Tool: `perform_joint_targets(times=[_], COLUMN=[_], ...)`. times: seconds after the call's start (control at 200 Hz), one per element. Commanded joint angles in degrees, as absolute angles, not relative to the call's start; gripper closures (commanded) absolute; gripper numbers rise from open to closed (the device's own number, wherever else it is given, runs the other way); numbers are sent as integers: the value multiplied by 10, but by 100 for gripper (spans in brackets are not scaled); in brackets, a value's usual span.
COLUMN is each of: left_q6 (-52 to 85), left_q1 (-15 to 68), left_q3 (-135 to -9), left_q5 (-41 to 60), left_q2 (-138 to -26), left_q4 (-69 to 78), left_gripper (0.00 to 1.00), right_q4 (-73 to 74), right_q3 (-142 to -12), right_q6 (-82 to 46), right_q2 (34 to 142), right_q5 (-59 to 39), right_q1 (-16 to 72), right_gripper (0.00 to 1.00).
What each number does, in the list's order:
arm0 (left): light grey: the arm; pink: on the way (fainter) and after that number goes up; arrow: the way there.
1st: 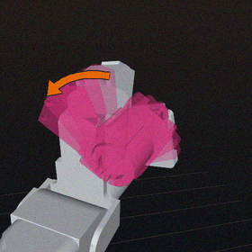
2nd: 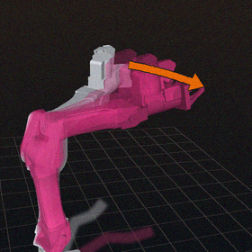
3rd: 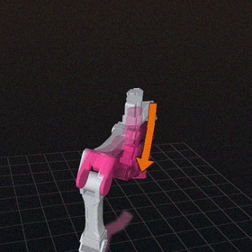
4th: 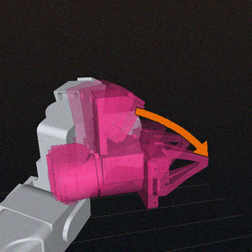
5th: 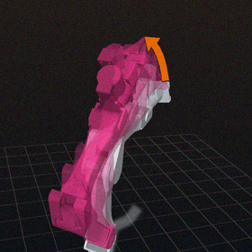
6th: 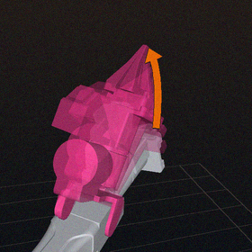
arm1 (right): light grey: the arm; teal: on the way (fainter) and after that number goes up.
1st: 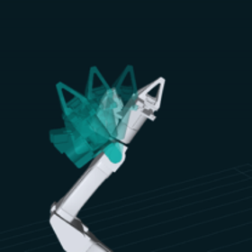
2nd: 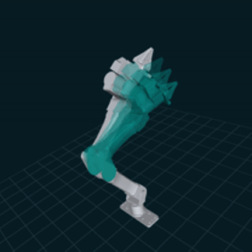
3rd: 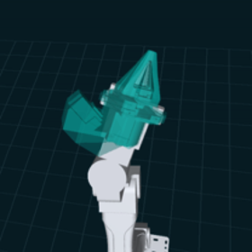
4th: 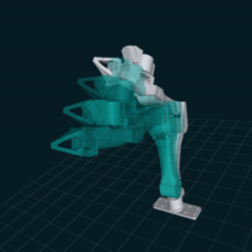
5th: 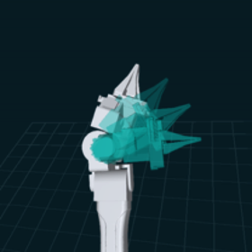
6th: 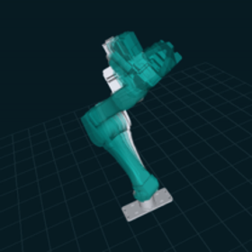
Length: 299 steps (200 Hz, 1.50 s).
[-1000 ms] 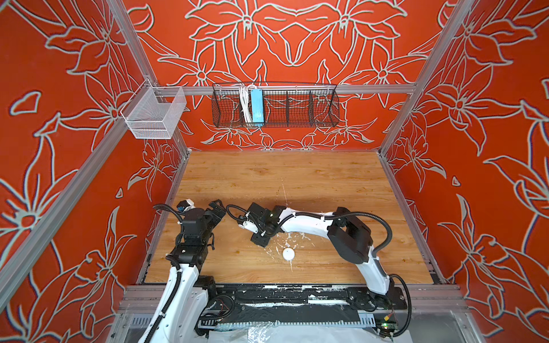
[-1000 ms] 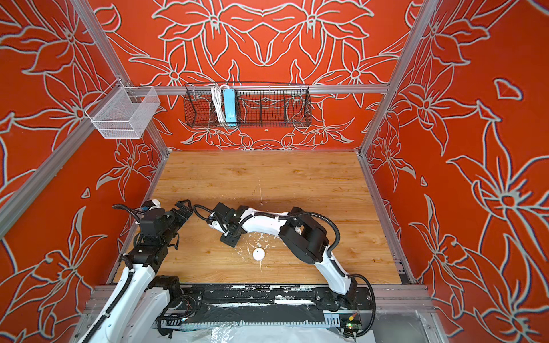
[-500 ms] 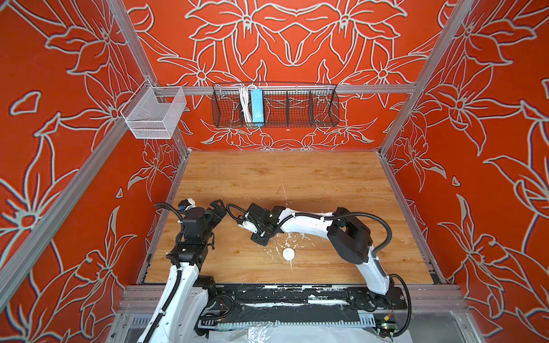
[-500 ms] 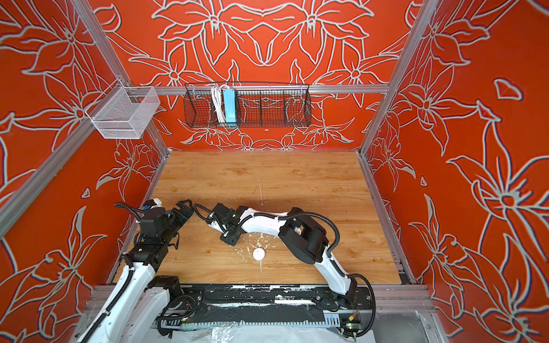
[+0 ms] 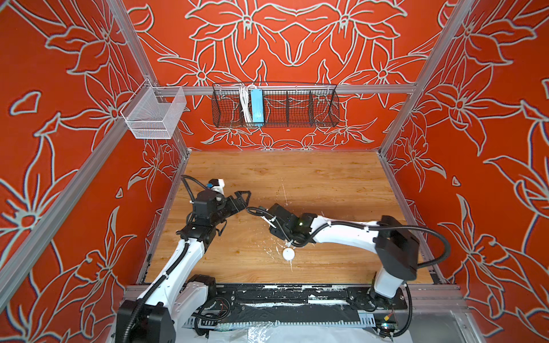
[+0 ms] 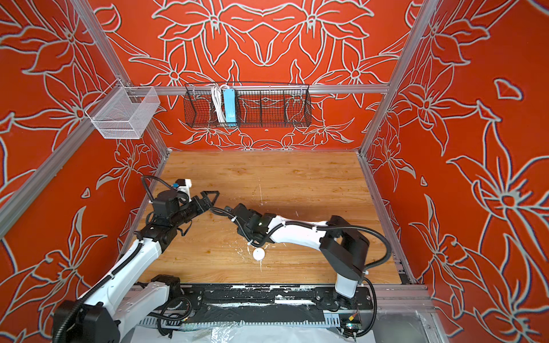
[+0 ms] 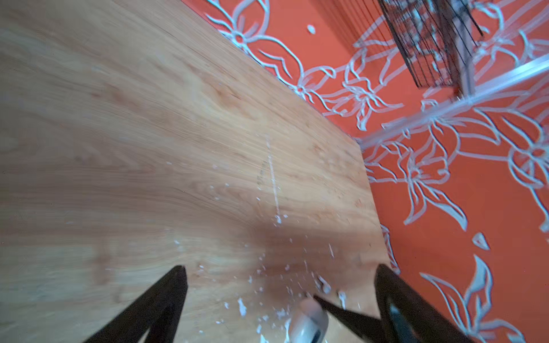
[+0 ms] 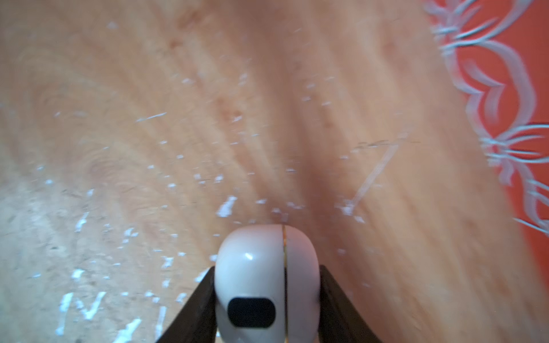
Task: Insert the wireless bluetooth earbuds into the charging case
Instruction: 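Lift the case with the right gripper while the left gripper reaches toward it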
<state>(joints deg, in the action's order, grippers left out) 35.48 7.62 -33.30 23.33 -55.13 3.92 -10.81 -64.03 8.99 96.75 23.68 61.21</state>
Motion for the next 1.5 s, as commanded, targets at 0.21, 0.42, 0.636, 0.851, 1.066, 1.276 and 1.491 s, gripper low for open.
perform_joint_targets(times=[0.21, 0.42, 0.636, 0.851, 1.066, 1.276, 1.491], left_q6=[315, 307, 255, 236, 219, 200, 147], left_q1=[97, 128, 187, 222, 257, 278, 318], left_q3=[-290, -318, -350, -364, -386, -405, -449], left_q5=[361, 465, 478, 481, 462, 445, 414], left_q2=[-542, -589, -602, -594, -589, -604, -648], left_q4=[215, 252, 210, 194, 157, 125, 56], left_gripper=[1, 13, 19, 25, 30, 36, 38], right_q4=[54, 104, 129, 143, 114, 119, 115], right_q3=[-516, -433, -374, -349, -377, -381, -382], right_q6=[144, 156, 161, 165, 160, 154, 148], right_q2=[813, 690, 582, 538, 568, 583, 571], right_q5=[370, 288, 184, 157, 147, 153, 156], right_q1=[612, 612, 612, 611, 613, 613, 613], right_gripper=[74, 77, 77, 77, 79, 81, 81])
